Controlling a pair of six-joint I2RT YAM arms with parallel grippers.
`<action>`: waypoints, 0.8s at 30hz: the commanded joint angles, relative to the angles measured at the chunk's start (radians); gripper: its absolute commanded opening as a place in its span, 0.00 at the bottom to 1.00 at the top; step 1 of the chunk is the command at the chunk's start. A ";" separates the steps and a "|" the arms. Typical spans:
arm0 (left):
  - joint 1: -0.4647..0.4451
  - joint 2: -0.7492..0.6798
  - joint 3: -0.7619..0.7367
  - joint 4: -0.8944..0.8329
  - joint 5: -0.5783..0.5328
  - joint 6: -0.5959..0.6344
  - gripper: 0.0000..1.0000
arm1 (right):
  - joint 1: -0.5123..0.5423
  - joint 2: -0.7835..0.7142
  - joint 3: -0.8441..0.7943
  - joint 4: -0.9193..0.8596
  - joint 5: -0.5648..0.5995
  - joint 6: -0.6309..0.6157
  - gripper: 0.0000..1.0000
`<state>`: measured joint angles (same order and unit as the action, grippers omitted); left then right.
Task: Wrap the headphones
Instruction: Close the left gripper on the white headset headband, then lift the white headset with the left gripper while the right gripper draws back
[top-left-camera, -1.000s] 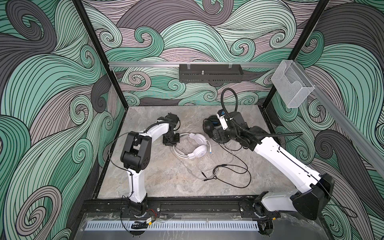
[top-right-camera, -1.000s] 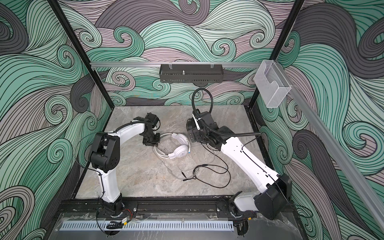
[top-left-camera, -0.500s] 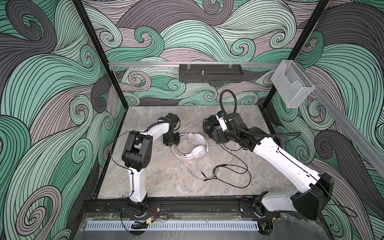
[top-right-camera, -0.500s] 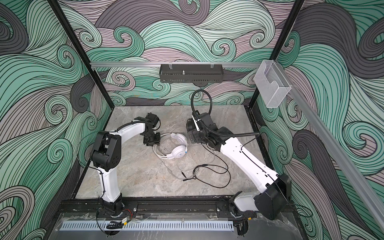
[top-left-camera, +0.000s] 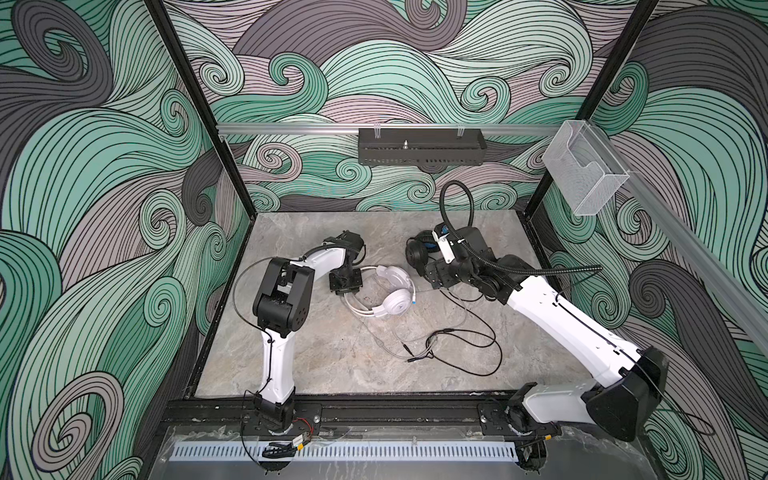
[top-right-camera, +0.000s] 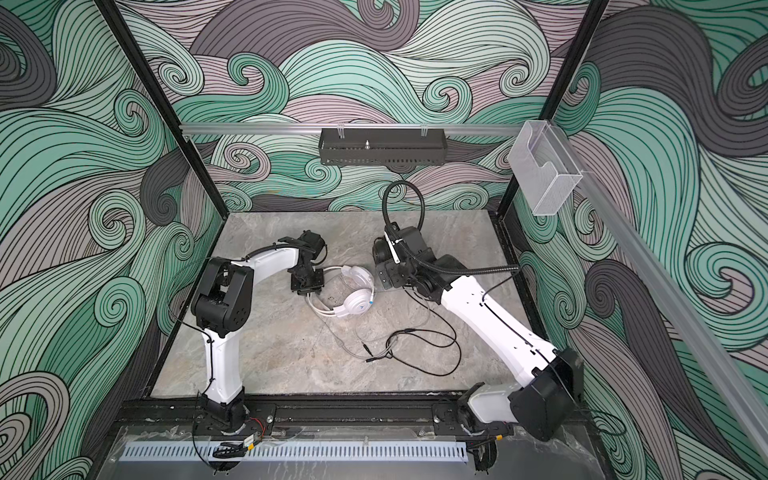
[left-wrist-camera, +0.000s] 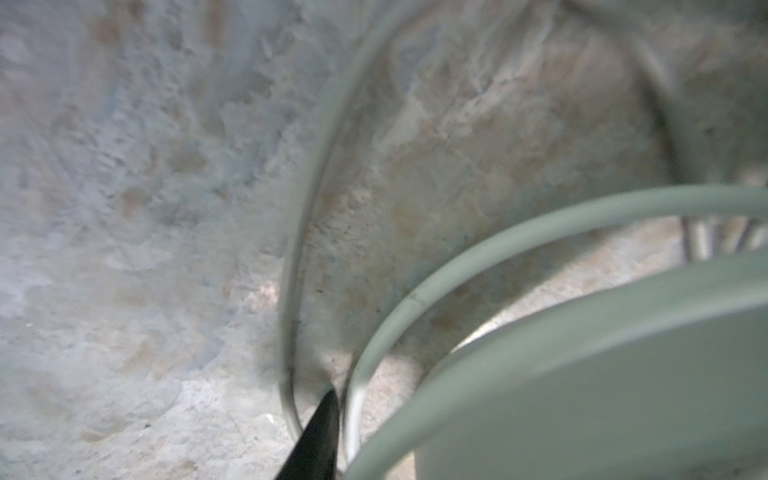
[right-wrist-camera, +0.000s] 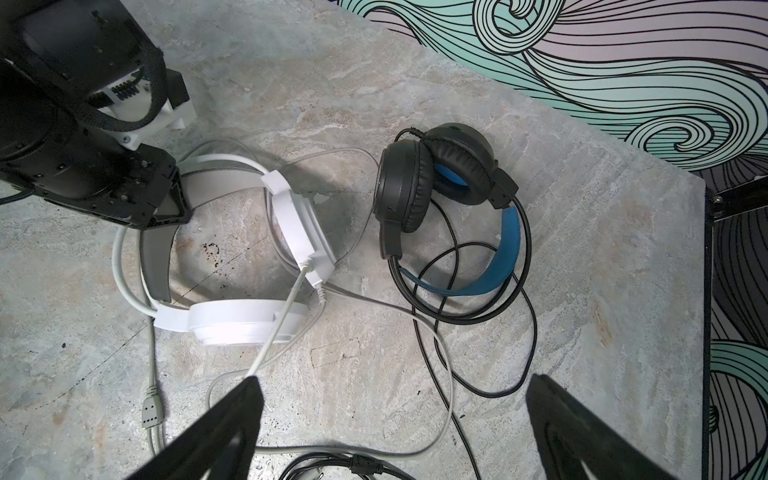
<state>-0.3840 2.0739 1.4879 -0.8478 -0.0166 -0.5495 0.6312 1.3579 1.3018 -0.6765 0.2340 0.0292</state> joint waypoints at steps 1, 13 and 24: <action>-0.026 0.070 -0.046 -0.010 -0.102 -0.069 0.26 | 0.007 -0.020 -0.003 0.003 0.025 -0.002 1.00; -0.038 -0.095 0.012 0.001 -0.260 0.059 0.00 | 0.006 -0.068 -0.037 -0.012 -0.077 -0.006 1.00; -0.030 -0.374 0.206 -0.144 -0.371 0.295 0.00 | -0.008 -0.277 -0.150 0.066 -0.405 0.063 0.99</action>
<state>-0.4210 1.7905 1.6245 -0.9253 -0.3351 -0.3256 0.6281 1.1278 1.1877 -0.6559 -0.0380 0.0570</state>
